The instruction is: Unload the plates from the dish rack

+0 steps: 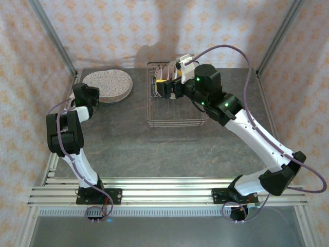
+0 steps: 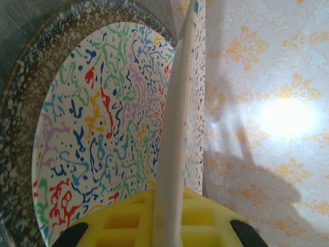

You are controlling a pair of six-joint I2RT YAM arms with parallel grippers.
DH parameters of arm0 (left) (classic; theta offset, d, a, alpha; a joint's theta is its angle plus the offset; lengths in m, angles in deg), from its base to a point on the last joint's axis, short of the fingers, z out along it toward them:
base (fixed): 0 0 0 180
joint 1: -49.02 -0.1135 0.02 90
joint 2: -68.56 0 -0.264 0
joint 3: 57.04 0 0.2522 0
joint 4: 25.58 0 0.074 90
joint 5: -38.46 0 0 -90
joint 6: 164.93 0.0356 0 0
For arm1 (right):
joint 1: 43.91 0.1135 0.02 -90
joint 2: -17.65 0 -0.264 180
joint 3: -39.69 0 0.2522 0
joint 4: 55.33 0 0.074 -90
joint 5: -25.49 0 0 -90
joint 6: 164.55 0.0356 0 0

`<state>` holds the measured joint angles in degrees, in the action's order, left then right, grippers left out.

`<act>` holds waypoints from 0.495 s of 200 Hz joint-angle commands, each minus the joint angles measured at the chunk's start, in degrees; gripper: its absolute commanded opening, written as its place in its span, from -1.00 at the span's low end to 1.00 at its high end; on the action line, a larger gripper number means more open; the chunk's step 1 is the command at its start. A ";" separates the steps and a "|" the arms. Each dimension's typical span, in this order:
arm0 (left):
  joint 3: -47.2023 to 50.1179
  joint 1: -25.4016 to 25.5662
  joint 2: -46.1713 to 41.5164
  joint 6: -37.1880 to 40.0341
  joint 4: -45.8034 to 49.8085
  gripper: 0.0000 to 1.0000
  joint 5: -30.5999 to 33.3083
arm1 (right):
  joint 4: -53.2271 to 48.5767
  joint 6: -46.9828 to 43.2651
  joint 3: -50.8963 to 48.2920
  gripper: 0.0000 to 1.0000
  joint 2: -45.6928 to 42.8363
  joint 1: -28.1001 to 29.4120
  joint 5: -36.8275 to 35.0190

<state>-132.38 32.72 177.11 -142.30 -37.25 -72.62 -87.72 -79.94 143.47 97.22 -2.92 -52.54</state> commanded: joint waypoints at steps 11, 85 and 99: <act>-3.37 -0.49 2.13 0.77 -5.57 -1.00 -2.21 | 0.00 1.12 2.27 0.99 0.17 0.36 0.00; -5.88 -0.76 5.42 0.31 -5.89 -1.00 -3.94 | -0.73 1.78 2.92 0.99 0.41 0.36 0.16; -6.29 -0.77 5.92 0.31 -5.81 -1.00 -4.15 | -1.12 1.74 3.06 0.99 0.41 0.33 0.10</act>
<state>-135.60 32.46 182.62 -142.33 -38.28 -75.11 -88.38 -79.06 143.85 97.33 -2.90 -52.52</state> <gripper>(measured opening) 0.093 0.993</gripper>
